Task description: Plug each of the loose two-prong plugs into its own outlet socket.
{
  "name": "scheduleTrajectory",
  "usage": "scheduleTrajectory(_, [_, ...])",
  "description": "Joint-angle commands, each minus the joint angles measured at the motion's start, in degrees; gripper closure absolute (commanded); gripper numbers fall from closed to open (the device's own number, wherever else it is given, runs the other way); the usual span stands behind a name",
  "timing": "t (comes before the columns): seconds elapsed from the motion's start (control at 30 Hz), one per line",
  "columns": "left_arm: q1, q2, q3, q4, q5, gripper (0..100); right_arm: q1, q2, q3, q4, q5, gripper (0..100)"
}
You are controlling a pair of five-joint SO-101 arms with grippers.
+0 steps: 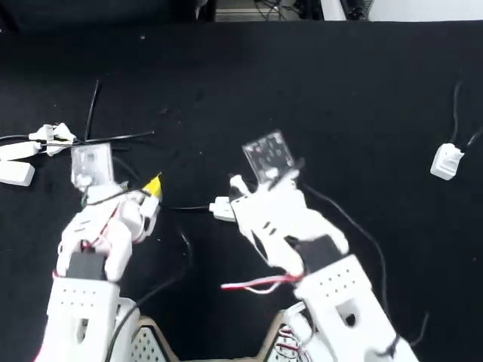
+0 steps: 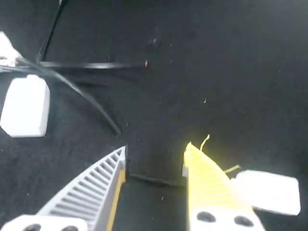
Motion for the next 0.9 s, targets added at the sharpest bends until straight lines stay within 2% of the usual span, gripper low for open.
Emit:
scheduleTrajectory(0.0, [-0.48, 17.14, -7.69, -4.92, -0.70, 81, 0.79, 11.38, -9.27, 5.45, 0.53, 98.8])
scheduleTrajectory(0.17, [-0.48, 34.99, -15.43, -7.03, -2.81, 81, 0.62, 20.62, -14.99, 11.25, 0.62, 98.8])
scheduleTrajectory(0.43, [-0.66, 60.40, -29.85, -6.51, -3.87, 81, -7.82, 25.80, -16.66, 15.12, 4.75, 98.8])
scheduleTrajectory(0.6, [-0.66, 64.00, -32.04, -5.01, -3.87, 81, -8.62, 25.98, -16.75, 16.26, 6.07, 98.8])
scheduleTrajectory(0.77, [-0.66, 64.00, -32.13, 2.29, -4.40, 81, -8.26, 26.24, -16.48, 16.09, 6.95, 98.8])
scheduleTrajectory(0.87, [-0.31, 64.00, -32.22, 6.33, -7.30, 81, -8.18, 26.24, -15.60, 14.15, 7.12, 98.8])
